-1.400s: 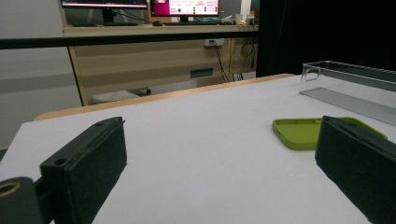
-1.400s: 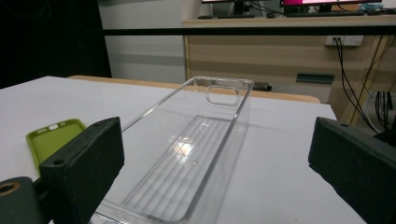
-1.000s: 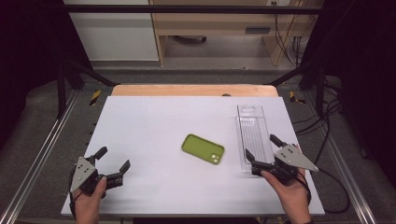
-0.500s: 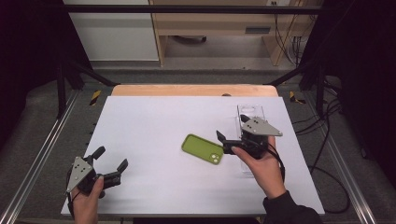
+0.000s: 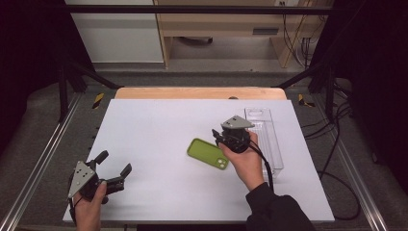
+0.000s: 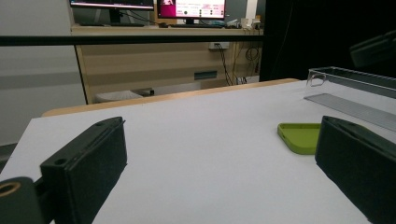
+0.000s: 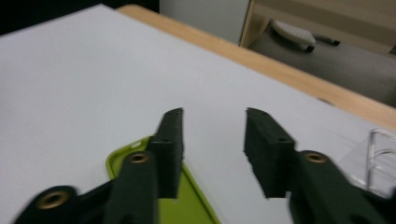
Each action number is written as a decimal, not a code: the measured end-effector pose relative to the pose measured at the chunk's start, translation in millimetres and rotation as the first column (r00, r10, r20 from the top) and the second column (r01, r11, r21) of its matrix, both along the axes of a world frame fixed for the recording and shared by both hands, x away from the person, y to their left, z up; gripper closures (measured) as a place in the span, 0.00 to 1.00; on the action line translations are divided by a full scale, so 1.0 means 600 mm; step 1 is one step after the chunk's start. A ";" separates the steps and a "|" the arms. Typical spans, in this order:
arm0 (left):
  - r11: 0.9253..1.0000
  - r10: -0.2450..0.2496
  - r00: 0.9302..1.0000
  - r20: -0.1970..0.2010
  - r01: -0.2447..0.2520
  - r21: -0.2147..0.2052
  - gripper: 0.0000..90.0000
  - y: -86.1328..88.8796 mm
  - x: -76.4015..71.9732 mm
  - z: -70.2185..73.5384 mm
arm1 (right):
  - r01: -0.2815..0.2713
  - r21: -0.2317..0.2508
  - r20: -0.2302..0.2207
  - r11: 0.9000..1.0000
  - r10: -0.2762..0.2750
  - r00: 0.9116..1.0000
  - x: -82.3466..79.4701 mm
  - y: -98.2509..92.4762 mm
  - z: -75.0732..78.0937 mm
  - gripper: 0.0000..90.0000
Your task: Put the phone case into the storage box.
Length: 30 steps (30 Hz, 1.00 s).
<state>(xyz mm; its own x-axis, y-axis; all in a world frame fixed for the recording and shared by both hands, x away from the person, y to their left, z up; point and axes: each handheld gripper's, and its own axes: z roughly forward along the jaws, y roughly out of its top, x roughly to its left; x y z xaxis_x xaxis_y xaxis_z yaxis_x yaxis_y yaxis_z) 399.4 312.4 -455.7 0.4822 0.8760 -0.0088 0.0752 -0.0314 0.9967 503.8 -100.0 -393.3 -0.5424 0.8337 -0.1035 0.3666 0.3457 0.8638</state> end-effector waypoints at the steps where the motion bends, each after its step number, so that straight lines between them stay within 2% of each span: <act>1: 1.000 0.000 1.000 0.000 0.000 -0.002 0.02 0.000 0.000 0.000 | -0.005 -0.013 -0.014 1.000 0.004 1.000 0.001 0.006 -0.008 0.79; 4: 1.000 -0.001 1.000 0.000 0.001 0.001 0.02 0.000 0.000 0.000 | -0.024 -0.006 -0.060 1.000 0.024 0.998 0.003 0.018 -0.033 0.90; 5: 1.000 -0.001 1.000 0.000 0.001 0.001 0.02 0.000 0.000 0.000 | -0.024 -0.006 -0.060 1.000 0.024 0.998 0.003 0.018 -0.033 0.90; 6: 1.000 -0.001 1.000 0.001 0.001 0.001 0.02 0.000 0.000 0.000 | -0.036 -0.003 -0.078 0.999 0.036 0.996 0.002 0.025 -0.046 0.97; 8: 1.000 -0.002 1.000 0.001 0.002 -0.001 0.02 -0.001 0.001 0.000 | -0.040 0.010 -0.103 0.999 0.040 0.994 0.002 0.031 -0.057 1.00; 11: 1.000 -0.004 1.000 0.003 0.004 0.003 0.02 -0.002 0.001 0.000 | -0.047 -0.001 -0.138 0.999 0.047 0.989 0.003 0.039 -0.071 1.00; 20: 1.000 -0.006 1.000 0.000 0.006 0.008 0.02 -0.002 0.001 0.000 | -0.089 -0.065 -0.196 0.994 0.075 0.978 0.005 0.064 -0.098 1.00; 23: 1.000 -0.009 1.000 -0.001 0.009 0.007 0.02 -0.003 0.002 0.000 | -0.112 -0.089 -0.228 0.990 0.090 0.970 0.007 0.068 -0.109 1.00; 30: 1.000 -0.012 1.000 -0.004 0.012 0.015 0.02 -0.004 0.002 0.000 | -0.129 -0.098 -0.264 0.987 0.099 0.959 0.008 0.067 -0.125 1.00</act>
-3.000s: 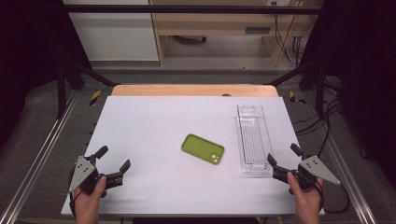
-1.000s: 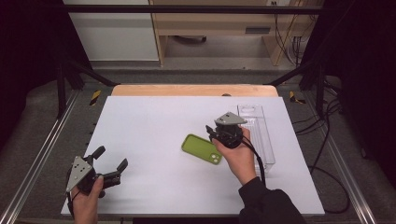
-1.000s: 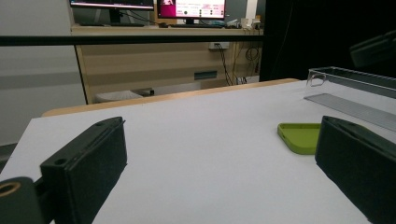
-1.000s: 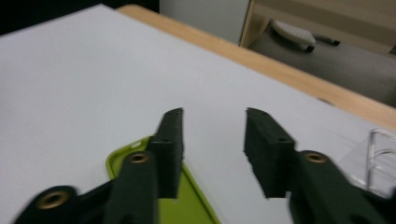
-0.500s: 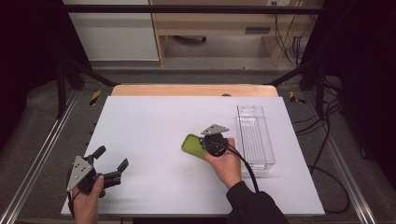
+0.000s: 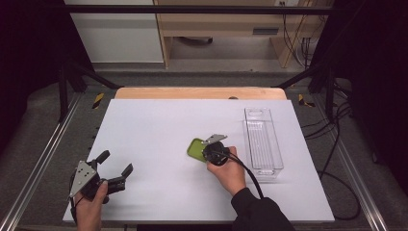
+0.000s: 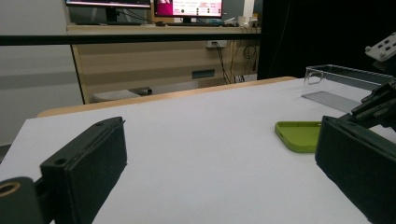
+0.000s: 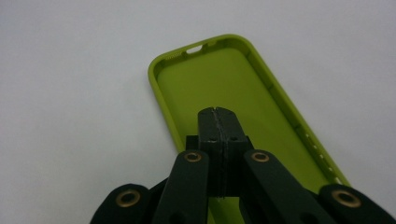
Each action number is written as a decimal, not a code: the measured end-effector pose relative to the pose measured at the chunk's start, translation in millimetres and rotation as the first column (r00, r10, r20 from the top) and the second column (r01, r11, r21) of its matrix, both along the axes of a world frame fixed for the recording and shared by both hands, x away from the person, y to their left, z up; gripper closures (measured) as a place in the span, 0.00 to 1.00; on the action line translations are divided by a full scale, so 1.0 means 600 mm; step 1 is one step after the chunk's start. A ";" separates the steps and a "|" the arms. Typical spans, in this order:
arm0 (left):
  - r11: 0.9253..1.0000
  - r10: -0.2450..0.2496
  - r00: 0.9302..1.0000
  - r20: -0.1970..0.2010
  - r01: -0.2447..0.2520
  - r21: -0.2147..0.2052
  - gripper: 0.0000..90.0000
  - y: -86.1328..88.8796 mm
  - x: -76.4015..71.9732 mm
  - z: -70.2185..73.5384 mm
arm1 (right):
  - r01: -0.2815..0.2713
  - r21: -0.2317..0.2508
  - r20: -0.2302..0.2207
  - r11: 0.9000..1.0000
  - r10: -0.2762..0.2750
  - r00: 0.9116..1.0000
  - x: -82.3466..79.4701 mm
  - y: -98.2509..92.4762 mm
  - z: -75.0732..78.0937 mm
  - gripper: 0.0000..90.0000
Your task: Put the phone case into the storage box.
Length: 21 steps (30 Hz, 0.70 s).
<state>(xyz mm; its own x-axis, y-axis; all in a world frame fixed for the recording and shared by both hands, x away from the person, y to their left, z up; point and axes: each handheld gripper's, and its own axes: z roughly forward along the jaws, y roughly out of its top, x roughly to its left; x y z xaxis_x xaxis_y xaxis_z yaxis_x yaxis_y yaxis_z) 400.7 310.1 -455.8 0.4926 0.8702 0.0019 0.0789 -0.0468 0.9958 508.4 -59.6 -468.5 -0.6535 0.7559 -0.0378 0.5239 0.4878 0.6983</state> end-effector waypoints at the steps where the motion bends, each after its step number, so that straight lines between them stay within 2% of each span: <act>1: 1.000 0.000 1.000 0.000 0.000 -0.002 0.02 0.000 0.000 0.000 | -0.012 -0.003 -0.014 1.000 0.012 1.000 -0.001 0.000 -0.003 1.00; 5: 1.000 -0.001 1.000 -0.001 0.001 -0.002 0.02 -0.001 0.000 0.000 | -0.025 0.001 -0.021 1.000 0.025 0.999 -0.003 0.001 -0.003 1.00; 9: 1.000 -0.003 1.000 -0.003 0.003 -0.002 0.02 -0.003 0.001 -0.001 | -0.091 0.014 -0.053 0.996 0.091 0.994 -0.014 0.006 -0.001 1.00; 21: 1.000 -0.007 1.000 -0.003 0.007 0.001 0.02 -0.005 0.001 -0.001 | -0.205 0.030 -0.087 0.978 0.207 0.975 -0.073 0.035 -0.002 1.00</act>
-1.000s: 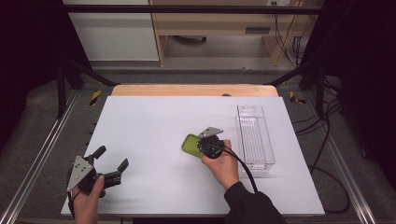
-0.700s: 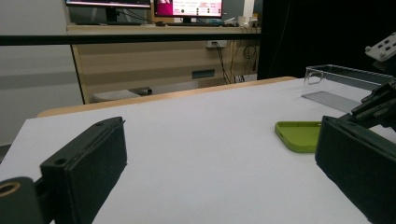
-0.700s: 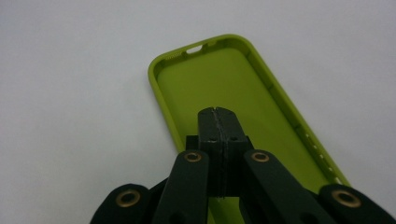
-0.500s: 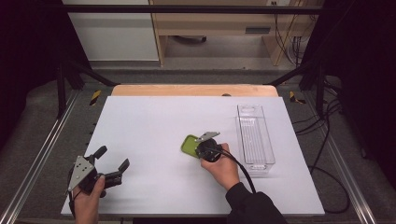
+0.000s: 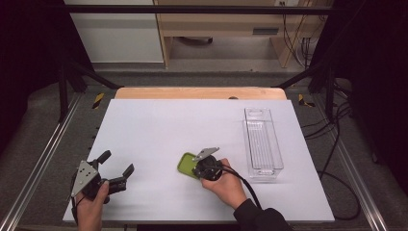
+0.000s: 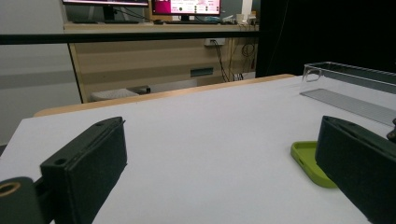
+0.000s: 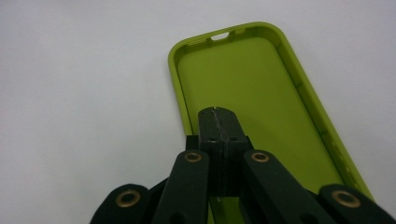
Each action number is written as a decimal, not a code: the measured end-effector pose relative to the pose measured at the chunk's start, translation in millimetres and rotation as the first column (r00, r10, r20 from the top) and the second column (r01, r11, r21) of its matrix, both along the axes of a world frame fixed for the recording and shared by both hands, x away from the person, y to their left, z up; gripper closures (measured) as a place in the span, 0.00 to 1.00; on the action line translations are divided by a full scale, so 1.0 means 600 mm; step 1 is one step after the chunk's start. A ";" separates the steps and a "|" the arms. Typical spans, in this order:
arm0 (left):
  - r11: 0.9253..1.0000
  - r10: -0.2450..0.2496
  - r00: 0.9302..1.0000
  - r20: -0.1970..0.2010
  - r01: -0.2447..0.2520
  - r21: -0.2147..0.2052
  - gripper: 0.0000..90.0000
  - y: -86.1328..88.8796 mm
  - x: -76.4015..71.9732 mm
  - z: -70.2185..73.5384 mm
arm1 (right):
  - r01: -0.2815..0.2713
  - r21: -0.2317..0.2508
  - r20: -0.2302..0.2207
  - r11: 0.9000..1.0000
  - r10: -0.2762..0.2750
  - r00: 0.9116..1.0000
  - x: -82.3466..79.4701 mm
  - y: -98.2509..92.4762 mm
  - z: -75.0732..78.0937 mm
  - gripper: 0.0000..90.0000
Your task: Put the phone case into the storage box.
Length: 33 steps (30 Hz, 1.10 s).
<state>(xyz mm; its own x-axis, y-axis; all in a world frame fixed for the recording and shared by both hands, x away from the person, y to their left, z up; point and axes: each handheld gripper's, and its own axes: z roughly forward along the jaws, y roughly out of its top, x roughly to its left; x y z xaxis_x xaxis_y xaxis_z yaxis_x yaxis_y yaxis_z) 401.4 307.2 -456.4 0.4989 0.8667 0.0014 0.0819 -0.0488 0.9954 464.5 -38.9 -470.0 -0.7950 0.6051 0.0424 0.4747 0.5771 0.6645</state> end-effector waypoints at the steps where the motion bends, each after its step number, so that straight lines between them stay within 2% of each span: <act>1: 1.000 0.000 1.000 0.000 0.000 0.001 0.02 0.000 0.000 0.000 | -0.006 -0.004 0.001 1.000 0.006 1.000 -0.005 0.003 0.000 1.00; 7: 1.000 -0.001 1.000 -0.001 0.001 0.005 0.02 0.000 0.000 0.000 | -0.038 -0.008 0.006 0.999 0.038 0.999 -0.017 0.013 0.001 1.00; 10: 1.000 -0.001 1.000 0.000 0.001 0.000 0.02 0.000 -0.001 0.000 | -0.029 0.015 0.017 0.999 0.028 0.999 -0.017 0.003 0.014 0.97; 13: 1.000 -0.001 1.000 -0.002 0.001 0.005 0.02 0.000 0.001 0.000 | -0.013 0.042 0.046 0.999 0.011 0.999 -0.015 -0.017 0.036 0.87; 17: 1.000 -0.004 1.000 0.000 0.004 0.009 0.02 -0.002 0.000 0.000 | 0.003 0.038 0.082 0.999 -0.006 0.997 -0.017 -0.041 0.054 0.68; 18: 1.000 -0.004 1.000 0.000 0.004 0.009 0.02 -0.002 0.000 0.000 | 0.003 0.038 0.082 0.999 -0.006 0.997 -0.017 -0.041 0.054 0.68; 19: 1.000 -0.003 1.000 0.000 0.003 0.014 0.02 -0.001 0.000 0.000 | 0.004 0.041 0.095 0.999 -0.008 0.995 -0.019 -0.049 0.060 0.56; 20: 1.000 -0.002 1.000 0.000 0.002 0.014 0.02 -0.001 0.000 0.000 | 0.002 0.043 0.102 0.999 -0.006 0.995 -0.019 -0.052 0.061 0.51; 21: 1.000 -0.002 1.000 0.000 0.002 0.014 0.02 -0.001 0.000 0.000 | 0.002 0.043 0.102 0.999 -0.006 0.995 -0.019 -0.052 0.061 0.51; 22: 1.000 -0.002 1.000 0.000 0.002 0.011 0.02 -0.001 0.000 0.000 | 0.000 0.049 0.108 0.999 -0.005 0.994 -0.020 -0.054 0.063 0.45; 23: 1.000 -0.001 1.000 -0.001 0.001 0.011 0.02 -0.001 0.000 0.000 | -0.001 0.061 0.114 0.998 -0.006 0.993 -0.021 -0.058 0.066 0.31; 25: 1.000 -0.001 1.000 0.000 0.001 0.014 0.02 -0.001 0.000 0.000 | 0.010 0.065 0.125 0.998 -0.018 0.992 -0.024 -0.062 0.067 0.16; 28: 1.000 -0.002 1.000 0.000 0.002 0.013 0.02 -0.001 -0.001 0.000 | 0.024 0.074 0.141 0.997 -0.034 0.989 -0.026 -0.068 0.065 0.09; 30: 1.000 -0.001 1.000 0.000 0.001 0.010 0.02 -0.001 0.000 0.000 | 0.018 0.078 0.129 0.997 -0.028 0.991 -0.029 -0.073 0.061 0.05; 33: 1.000 -0.001 1.000 0.001 0.001 0.010 0.02 -0.001 0.000 0.000 | 0.013 0.059 0.124 0.998 -0.021 0.992 -0.033 -0.077 0.051 0.06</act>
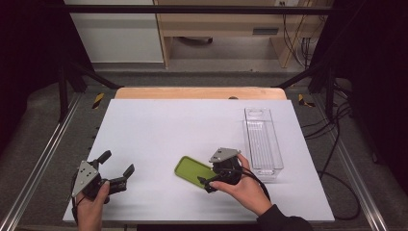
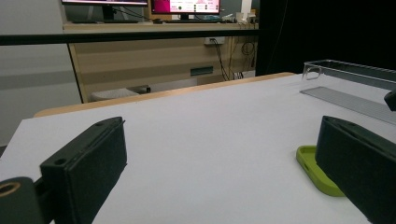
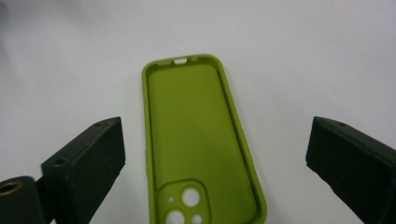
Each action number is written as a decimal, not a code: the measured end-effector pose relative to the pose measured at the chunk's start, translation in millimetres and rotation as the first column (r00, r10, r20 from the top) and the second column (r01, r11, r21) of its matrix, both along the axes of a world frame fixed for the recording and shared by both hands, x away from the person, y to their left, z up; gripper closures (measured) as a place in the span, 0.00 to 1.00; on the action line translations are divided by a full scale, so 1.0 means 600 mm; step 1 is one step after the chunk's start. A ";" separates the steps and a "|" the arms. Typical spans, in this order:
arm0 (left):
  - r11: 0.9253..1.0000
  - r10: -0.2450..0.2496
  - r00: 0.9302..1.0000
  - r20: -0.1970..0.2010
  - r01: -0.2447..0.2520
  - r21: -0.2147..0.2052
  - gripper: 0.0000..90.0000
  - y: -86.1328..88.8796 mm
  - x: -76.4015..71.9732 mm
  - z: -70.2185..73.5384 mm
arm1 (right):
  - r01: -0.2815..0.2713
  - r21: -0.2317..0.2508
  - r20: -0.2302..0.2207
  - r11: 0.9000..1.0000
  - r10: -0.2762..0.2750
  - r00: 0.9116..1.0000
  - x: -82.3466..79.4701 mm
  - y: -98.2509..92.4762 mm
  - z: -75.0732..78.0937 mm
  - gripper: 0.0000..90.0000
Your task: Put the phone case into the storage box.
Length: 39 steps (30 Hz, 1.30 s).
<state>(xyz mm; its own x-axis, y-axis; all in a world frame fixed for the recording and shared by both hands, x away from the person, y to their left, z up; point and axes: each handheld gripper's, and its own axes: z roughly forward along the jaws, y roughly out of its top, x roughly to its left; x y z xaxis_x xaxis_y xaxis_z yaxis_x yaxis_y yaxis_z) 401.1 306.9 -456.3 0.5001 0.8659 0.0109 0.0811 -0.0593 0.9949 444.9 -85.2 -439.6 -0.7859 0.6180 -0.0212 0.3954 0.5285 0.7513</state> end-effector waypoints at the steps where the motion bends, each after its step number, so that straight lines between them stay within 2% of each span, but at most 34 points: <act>1: 1.000 0.000 1.000 0.000 0.000 0.000 0.02 0.000 0.000 0.000 | 0.000 -0.008 -0.005 1.000 0.000 1.000 -0.001 -0.002 -0.004 0.06; 4: 1.000 0.000 1.000 0.000 0.000 0.000 0.02 0.000 0.000 0.000 | 0.006 -0.004 -0.026 1.000 -0.006 1.000 -0.003 -0.009 -0.017 0.07; 11: 1.000 -0.001 1.000 0.000 0.001 0.004 0.02 0.000 0.000 0.000 | -0.003 -0.012 -0.023 1.000 0.003 1.000 -0.012 -0.018 -0.034 0.06; 16: 1.000 -0.001 1.000 -0.001 0.001 0.006 0.02 0.000 0.000 0.000 | -0.005 -0.020 -0.043 1.000 0.004 0.999 -0.012 -0.025 -0.049 0.06; 26: 1.000 -0.002 1.000 -0.001 0.002 0.010 0.02 -0.001 0.000 0.000 | -0.029 -0.013 -0.055 1.000 0.028 0.998 -0.010 -0.028 -0.060 0.07; 39: 1.000 -0.008 1.000 -0.001 0.008 0.025 0.02 -0.004 0.000 0.000 | -0.051 -0.035 -0.064 0.998 0.049 0.997 -0.004 -0.017 -0.072 0.08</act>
